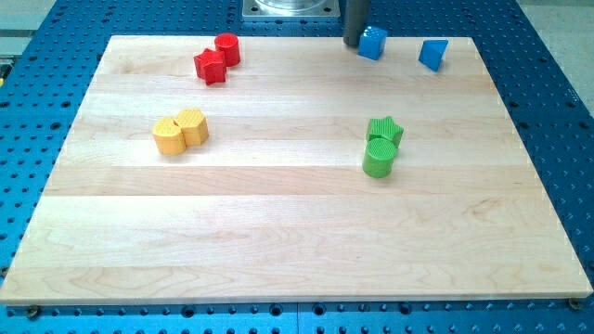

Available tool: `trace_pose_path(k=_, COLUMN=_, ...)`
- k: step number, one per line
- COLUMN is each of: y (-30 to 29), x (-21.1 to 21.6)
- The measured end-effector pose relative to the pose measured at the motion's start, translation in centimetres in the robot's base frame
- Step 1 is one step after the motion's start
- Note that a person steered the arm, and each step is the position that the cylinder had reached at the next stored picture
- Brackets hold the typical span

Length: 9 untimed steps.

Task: Push the red star above the heart

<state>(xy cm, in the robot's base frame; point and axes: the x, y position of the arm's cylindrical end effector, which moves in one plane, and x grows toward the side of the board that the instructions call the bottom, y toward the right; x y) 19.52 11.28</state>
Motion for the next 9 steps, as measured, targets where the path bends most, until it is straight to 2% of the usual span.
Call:
trace_pose_path(k=2, y=4.4, x=1.0)
trace_pose_path(k=3, y=-0.3, x=1.7)
trace_pose_path(k=4, y=-6.6, x=5.0)
trace_pose_path(k=5, y=-10.4, x=9.1)
trace_pose_path(k=6, y=-15.1, x=10.6)
trace_pose_path(k=8, y=-19.7, x=8.8)
trace_pose_path(k=9, y=-24.7, x=8.8)
